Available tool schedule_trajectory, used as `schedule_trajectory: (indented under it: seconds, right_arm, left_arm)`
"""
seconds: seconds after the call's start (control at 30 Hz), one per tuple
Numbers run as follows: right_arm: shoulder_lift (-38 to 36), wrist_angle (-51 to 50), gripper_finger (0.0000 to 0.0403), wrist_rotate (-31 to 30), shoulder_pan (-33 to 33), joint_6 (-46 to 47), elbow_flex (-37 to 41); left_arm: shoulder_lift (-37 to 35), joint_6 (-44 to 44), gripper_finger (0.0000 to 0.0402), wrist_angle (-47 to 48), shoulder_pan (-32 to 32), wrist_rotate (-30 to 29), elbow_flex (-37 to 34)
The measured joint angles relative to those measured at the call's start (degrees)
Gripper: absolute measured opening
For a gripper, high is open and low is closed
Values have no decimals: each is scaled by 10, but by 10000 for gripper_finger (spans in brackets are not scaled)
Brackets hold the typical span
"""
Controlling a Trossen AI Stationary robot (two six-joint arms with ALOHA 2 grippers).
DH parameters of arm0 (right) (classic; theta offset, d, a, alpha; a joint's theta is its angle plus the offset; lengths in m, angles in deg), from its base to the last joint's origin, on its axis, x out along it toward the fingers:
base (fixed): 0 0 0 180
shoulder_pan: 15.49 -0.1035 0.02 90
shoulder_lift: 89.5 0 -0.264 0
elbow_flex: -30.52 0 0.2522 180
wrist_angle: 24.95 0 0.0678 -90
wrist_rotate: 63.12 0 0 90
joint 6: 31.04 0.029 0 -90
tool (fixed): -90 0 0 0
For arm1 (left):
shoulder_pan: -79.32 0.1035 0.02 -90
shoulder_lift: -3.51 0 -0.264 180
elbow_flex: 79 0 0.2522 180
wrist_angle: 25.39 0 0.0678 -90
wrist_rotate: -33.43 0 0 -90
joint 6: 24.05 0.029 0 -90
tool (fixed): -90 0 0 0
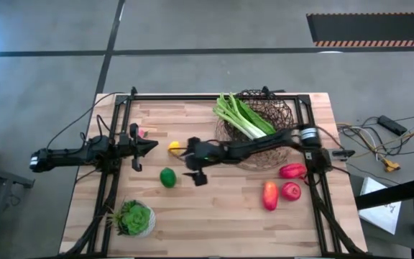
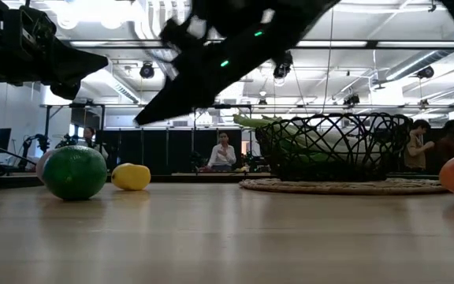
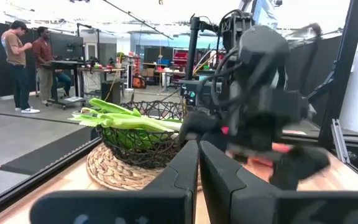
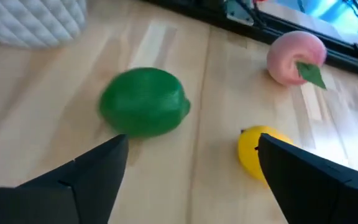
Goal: Build produce basket
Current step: Put the yellow lemon into the wire basket
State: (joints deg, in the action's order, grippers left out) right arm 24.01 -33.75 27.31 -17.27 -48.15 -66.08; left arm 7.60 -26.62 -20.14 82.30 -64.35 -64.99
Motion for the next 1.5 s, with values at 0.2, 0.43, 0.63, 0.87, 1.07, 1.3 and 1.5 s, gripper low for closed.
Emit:
schedule_trajectory:
  seconds: [0.2,0.43,0.63,0.87,1.07,1.3,1.5]
  right_arm:
    - [111,-54,352,24,40,-54,-151]
    - [225,-148,342,71,81,-50,-314]
    - [271,-261,318,92,95,-54,-405]
    - [267,-299,248,89,96,-56,-406]
    - [250,-358,164,86,95,-52,-395]
    - [206,-398,66,92,74,-54,-356]
    - [119,-388,13,109,62,-61,-266]
  left_arm:
    - [0,0,0,0,0,0,0]
    - [0,0,0,0,0,-1,0]
    - [1,0,0,0,0,0,0]
    - [2,0,0,0,0,0,0]
    - [2,0,0,0,0,0,0]
    - [2,0,0,0,0,2,0]
    - [2,0,0,0,0,1,0]
